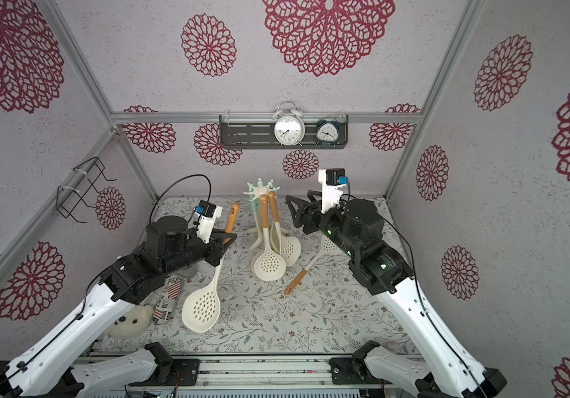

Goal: Hang the skimmer on the kitchen utensil rack
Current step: Hang the skimmer on the rack.

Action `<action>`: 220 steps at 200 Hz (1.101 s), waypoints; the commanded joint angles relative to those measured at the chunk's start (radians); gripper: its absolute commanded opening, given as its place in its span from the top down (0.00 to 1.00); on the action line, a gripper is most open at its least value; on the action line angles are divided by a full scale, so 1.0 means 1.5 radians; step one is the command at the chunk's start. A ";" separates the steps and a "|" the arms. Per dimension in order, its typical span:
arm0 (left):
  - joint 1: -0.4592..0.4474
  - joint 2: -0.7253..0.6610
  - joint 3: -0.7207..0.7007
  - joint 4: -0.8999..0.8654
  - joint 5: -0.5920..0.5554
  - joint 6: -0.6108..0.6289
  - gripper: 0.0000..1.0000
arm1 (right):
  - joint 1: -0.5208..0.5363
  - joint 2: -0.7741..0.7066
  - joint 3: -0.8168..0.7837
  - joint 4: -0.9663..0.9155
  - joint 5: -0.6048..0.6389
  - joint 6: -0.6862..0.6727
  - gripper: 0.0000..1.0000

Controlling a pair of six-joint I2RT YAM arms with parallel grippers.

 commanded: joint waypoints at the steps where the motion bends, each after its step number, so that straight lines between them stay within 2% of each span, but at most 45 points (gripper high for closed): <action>1: -0.008 0.014 0.039 -0.014 0.021 -0.020 1.00 | -0.041 -0.014 -0.030 -0.015 -0.018 -0.022 0.29; 68: -0.008 0.092 0.112 -0.024 0.024 -0.022 1.00 | -0.122 -0.046 -0.128 0.015 -0.119 0.010 0.28; 220: -0.011 0.132 0.128 -0.010 0.041 -0.016 1.00 | -0.148 -0.072 -0.167 0.019 -0.147 0.014 0.28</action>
